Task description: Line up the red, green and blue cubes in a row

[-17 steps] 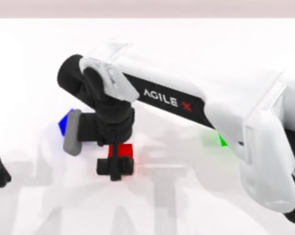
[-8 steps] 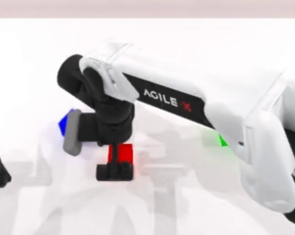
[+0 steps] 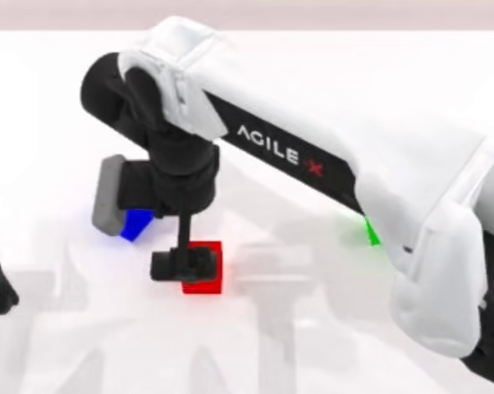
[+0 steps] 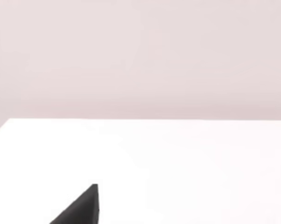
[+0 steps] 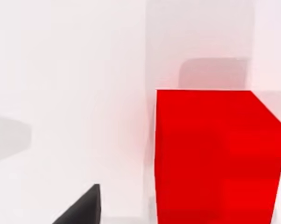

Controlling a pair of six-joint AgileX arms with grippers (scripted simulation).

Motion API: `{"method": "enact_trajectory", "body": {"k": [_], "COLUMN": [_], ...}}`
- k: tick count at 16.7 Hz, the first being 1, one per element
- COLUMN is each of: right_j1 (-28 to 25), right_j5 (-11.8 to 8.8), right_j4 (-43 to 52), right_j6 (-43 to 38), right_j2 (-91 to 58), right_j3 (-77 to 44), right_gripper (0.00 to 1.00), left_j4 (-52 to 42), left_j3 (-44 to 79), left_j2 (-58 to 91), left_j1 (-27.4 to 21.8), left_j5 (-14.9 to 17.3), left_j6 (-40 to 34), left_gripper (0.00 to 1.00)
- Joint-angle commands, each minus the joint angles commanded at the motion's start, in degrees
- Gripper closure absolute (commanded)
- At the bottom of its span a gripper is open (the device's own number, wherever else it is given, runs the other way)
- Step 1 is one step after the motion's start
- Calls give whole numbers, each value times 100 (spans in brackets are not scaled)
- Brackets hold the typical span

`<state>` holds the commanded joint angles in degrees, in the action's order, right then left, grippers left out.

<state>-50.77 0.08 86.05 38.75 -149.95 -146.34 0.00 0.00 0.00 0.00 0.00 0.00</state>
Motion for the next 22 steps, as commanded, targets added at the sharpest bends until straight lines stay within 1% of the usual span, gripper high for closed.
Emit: {"method": "enact_trajectory", "body": {"k": [4,10,12,14,16,18,22], "right_j1": [-11,24,121,338,647,1012,1796], "right_j5": [6,8,12,18,18,10,-13], "right_j4": [690,724,622,413,130,-191,-879], "right_j6": [2,-11,-204,-636,-1266,-2061,-3895], "right_j2": [-122,-95,25,272,607,988,1811], "right_j3": [-810,-848,-653,-232,371,1140,2911], "right_gripper": [0,0,0,0,0,0,0], "left_j4": [0,0,0,0,0,0,0], "left_j3": [0,0,0,0,0,0,0], "left_j2": [0,0,0,0,0,0,0], "left_j1": [0,0,0,0,0,0,0], "left_j5": [0,0,0,0,0,0,0], "left_j6": [0,0,0,0,0,0,0], "left_gripper": [0,0,0,0,0,0,0]}}
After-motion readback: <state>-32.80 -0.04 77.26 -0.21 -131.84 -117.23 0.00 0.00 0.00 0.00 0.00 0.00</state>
